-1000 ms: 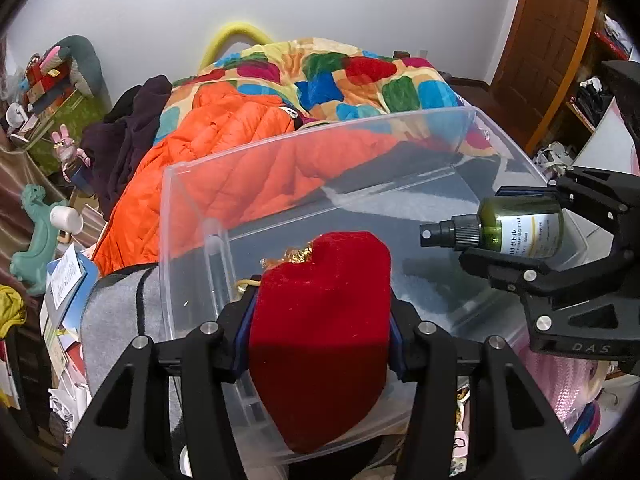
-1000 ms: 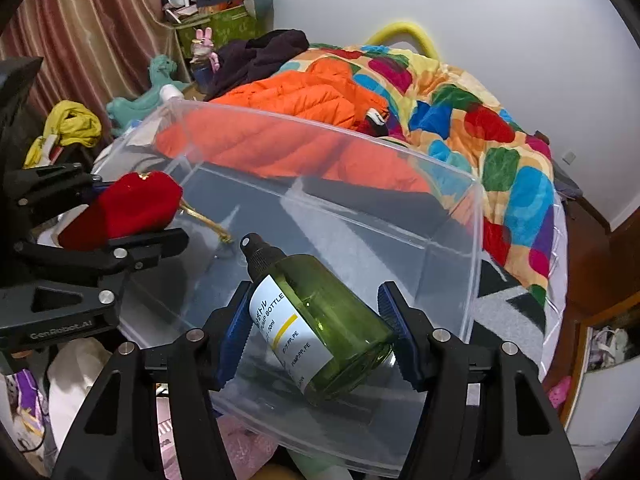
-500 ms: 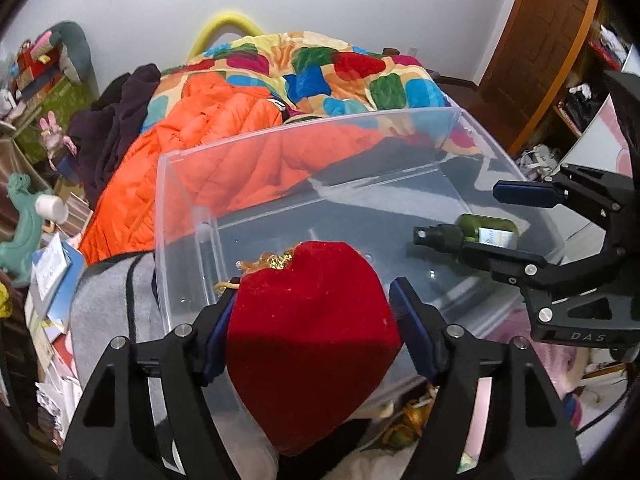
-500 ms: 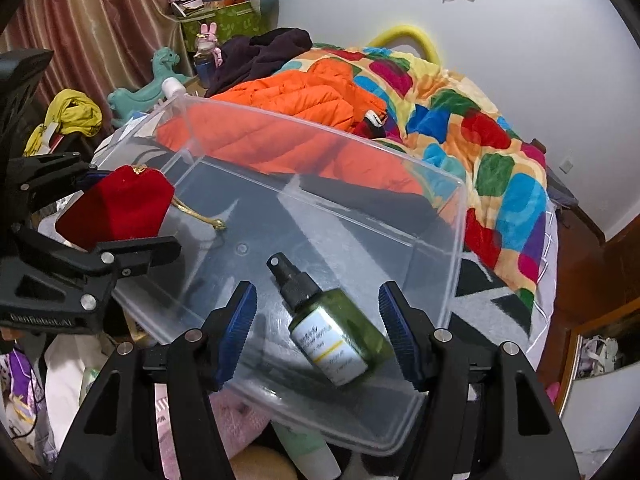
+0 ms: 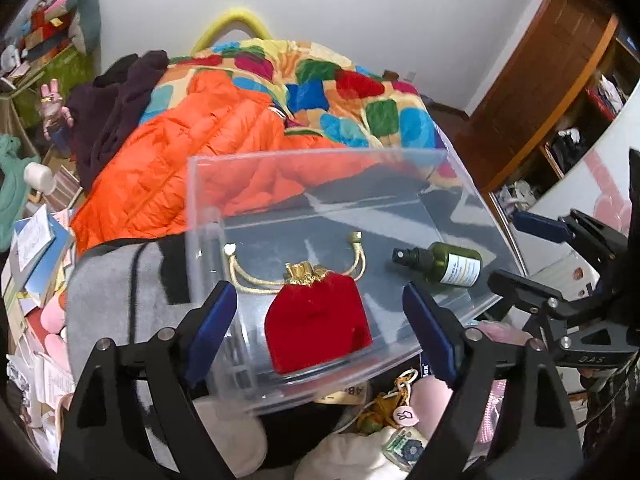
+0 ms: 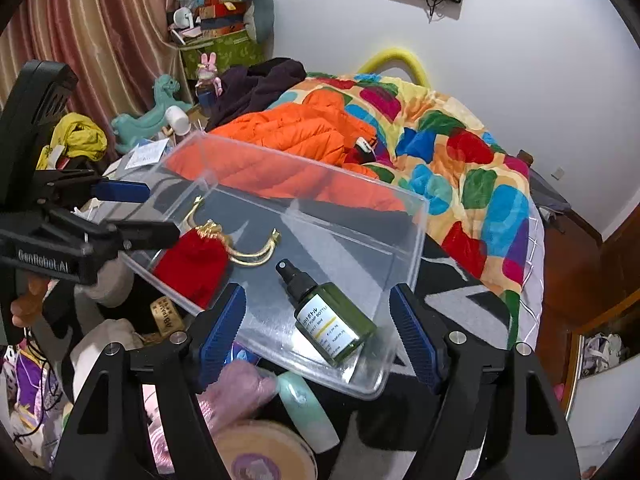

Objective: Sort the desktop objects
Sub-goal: 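Lower red velvet pouch into clear box with left tool while right tool drops green spray bottle in, then grasp white round lid with left tool while right tool grasps cream tub with purple label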

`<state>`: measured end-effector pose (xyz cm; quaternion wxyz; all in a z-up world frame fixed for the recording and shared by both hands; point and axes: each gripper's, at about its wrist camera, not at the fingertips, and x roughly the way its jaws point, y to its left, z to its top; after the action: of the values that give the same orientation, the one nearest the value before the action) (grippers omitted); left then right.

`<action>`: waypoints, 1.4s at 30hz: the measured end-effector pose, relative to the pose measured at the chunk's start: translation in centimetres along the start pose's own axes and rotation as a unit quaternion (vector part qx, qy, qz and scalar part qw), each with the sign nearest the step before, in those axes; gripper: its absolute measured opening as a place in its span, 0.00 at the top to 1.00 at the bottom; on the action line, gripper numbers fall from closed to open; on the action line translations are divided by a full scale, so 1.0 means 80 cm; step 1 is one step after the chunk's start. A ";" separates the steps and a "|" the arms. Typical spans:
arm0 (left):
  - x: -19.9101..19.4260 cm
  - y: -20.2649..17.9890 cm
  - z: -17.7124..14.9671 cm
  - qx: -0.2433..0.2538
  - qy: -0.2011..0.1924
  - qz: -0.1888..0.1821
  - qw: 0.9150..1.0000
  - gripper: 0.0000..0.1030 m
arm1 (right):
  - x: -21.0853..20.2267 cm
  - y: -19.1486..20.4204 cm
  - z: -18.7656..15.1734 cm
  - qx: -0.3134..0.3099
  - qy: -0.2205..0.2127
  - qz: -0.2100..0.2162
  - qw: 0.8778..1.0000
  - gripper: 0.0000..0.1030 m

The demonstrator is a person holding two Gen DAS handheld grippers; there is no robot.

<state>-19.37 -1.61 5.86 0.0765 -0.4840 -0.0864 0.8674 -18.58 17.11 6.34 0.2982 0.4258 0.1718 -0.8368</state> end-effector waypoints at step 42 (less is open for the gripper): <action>-0.031 0.044 -0.148 0.028 0.003 0.115 0.993 0.16 | -0.056 0.024 -0.170 -0.004 -0.033 0.011 0.999 0.21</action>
<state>-8.17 -4.70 1.05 -0.0096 -0.4913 -0.0053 0.8709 -6.95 24.59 2.09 0.3145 0.3986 0.1600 -0.8465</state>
